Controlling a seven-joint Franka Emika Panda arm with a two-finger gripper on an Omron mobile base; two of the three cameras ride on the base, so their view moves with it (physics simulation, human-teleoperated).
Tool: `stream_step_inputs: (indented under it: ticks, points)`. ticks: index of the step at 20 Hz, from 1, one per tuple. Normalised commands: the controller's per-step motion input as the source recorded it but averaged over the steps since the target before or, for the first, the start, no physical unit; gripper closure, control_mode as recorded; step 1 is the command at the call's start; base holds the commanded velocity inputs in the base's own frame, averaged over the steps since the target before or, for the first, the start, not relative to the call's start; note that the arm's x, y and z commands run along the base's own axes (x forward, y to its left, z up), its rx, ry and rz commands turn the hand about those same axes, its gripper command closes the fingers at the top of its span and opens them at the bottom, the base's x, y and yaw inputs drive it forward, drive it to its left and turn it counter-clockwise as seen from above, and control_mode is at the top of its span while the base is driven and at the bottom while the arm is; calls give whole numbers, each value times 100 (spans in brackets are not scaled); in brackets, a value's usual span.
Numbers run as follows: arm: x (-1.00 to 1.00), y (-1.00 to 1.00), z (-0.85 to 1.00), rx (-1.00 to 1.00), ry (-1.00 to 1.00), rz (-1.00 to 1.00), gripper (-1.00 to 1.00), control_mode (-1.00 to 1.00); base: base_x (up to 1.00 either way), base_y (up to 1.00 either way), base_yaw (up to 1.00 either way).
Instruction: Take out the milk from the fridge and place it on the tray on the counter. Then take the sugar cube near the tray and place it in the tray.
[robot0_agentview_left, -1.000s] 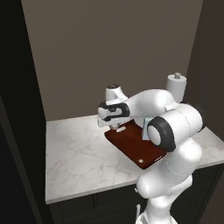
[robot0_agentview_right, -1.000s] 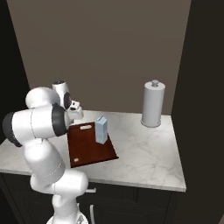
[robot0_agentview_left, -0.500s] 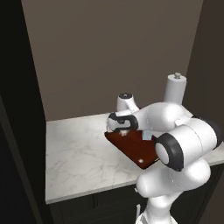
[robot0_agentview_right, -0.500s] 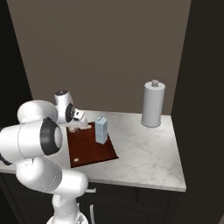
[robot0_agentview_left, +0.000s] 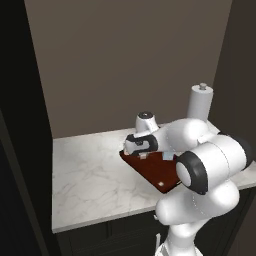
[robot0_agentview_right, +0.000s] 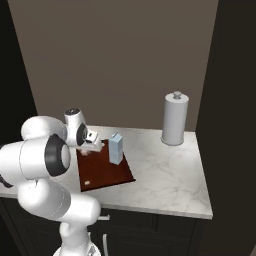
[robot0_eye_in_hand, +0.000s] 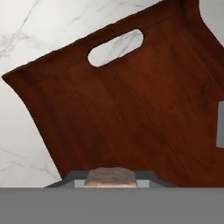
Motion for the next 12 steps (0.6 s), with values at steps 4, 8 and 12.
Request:
stream_step_inputs:
  ticks: [4,8,12]
  points:
    - [0,-1,-18,0,0,0,100,-100,0,0,0]
    - [0,-3,-11,0,0,0,100,-100,0,0,0]
    - [-1,-9,-8,0,0,0,100,-100,0,0,0]
